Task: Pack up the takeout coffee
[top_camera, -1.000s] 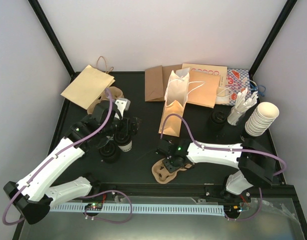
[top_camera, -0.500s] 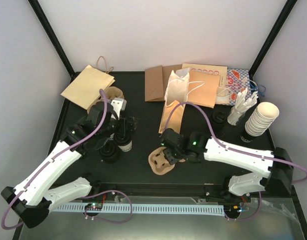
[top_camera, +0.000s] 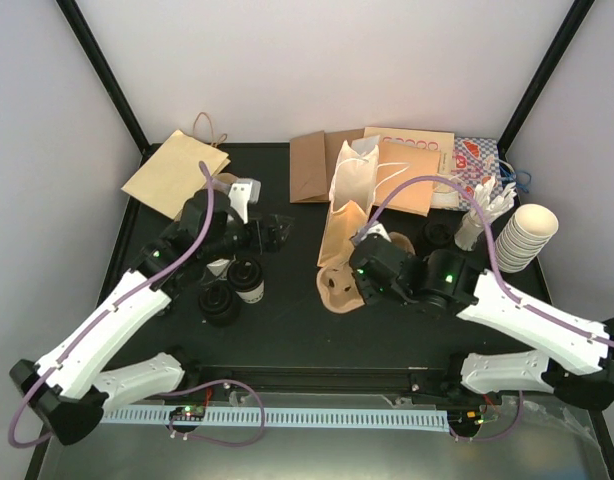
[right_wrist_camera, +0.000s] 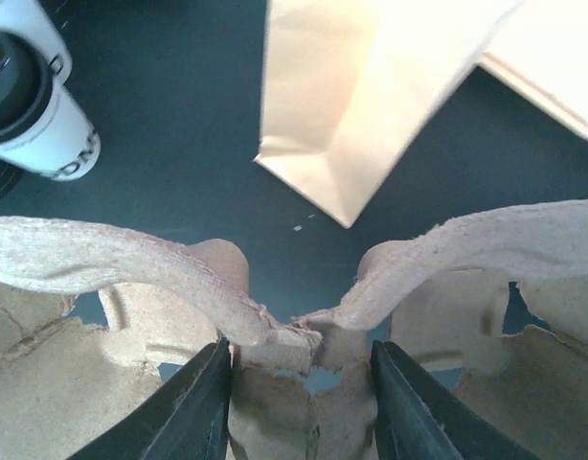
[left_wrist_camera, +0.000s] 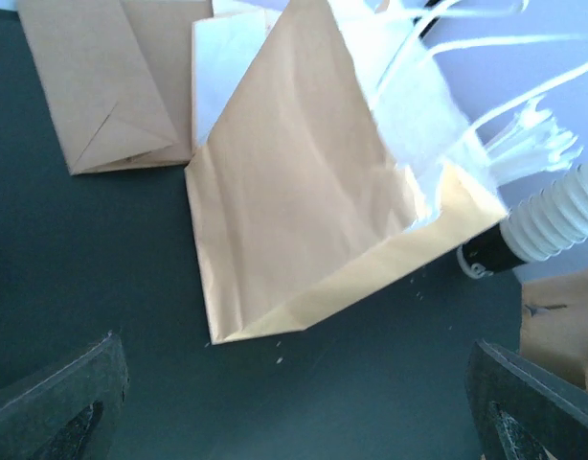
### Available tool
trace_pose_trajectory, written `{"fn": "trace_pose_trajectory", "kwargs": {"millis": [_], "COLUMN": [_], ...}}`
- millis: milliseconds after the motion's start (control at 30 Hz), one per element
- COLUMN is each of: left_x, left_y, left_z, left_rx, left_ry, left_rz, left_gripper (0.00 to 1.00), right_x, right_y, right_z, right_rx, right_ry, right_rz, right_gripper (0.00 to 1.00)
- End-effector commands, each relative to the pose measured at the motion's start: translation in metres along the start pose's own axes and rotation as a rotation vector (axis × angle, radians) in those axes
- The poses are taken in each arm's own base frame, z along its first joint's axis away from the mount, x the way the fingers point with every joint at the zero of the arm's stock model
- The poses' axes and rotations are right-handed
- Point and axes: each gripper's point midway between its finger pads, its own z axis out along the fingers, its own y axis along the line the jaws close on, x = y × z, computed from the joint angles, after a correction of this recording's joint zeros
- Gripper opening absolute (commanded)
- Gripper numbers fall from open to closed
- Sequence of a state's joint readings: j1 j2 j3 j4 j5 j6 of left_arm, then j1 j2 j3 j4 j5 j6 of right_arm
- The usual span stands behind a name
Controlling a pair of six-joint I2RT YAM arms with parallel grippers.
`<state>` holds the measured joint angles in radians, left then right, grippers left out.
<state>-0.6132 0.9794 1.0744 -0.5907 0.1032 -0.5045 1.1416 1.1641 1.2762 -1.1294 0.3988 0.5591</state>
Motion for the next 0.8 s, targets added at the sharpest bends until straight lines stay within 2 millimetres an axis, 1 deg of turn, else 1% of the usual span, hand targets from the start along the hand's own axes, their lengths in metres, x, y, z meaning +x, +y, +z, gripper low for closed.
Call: {"fn": "trace_pose_trajectory", "kwargs": {"millis": [0, 100, 200, 233, 267, 300, 367, 433, 567, 700, 767], "left_x": [-0.047, -0.056, -0.058, -0.056, -0.060, -0.065, -0.066, -0.064, -0.059, -0.059, -0.059], "left_y": [-0.038, -0.048, -0.056, -0.058, -0.064, -0.068, -0.071, -0.069, -0.059, -0.045, -0.039], "left_z": [0.004, 0.019, 0.044, 0.059, 0.060, 0.071, 0.087, 0.103, 0.133, 0.153, 0.160], "left_rx": [0.101, 0.082, 0.042, 0.019, 0.010, -0.008, -0.044, -0.080, -0.160, -0.250, -0.285], "left_ry": [-0.102, -0.095, -0.049, -0.022, -0.023, -0.016, 0.007, 0.042, 0.104, 0.127, 0.134], "left_rz": [-0.041, -0.037, -0.005, 0.016, 0.038, 0.060, 0.096, 0.112, 0.146, 0.191, 0.208], "left_gripper": [0.99, 0.99, 0.99, 0.99, 0.99, 0.99, 0.99, 0.99, 0.98, 0.95, 0.90], "right_x": [-0.021, -0.032, -0.039, -0.041, -0.042, -0.044, -0.046, -0.049, -0.052, -0.053, -0.053], "right_y": [-0.040, -0.061, -0.080, -0.086, -0.093, -0.098, -0.110, -0.120, -0.127, -0.129, -0.127], "right_z": [-0.031, -0.054, -0.076, -0.083, -0.089, -0.096, -0.109, -0.122, -0.139, -0.146, -0.146], "right_rx": [0.129, 0.191, 0.235, 0.250, 0.266, 0.279, 0.300, 0.314, 0.285, 0.262, 0.254], "right_ry": [-0.097, -0.162, -0.234, -0.257, -0.282, -0.305, -0.351, -0.403, -0.472, -0.499, -0.499], "right_rz": [0.029, 0.068, 0.108, 0.121, 0.137, 0.152, 0.190, 0.225, 0.263, 0.271, 0.263], "right_gripper": [0.41, 0.41, 0.41, 0.41, 0.41, 0.41, 0.41, 0.41, 0.40, 0.40, 0.40]}}
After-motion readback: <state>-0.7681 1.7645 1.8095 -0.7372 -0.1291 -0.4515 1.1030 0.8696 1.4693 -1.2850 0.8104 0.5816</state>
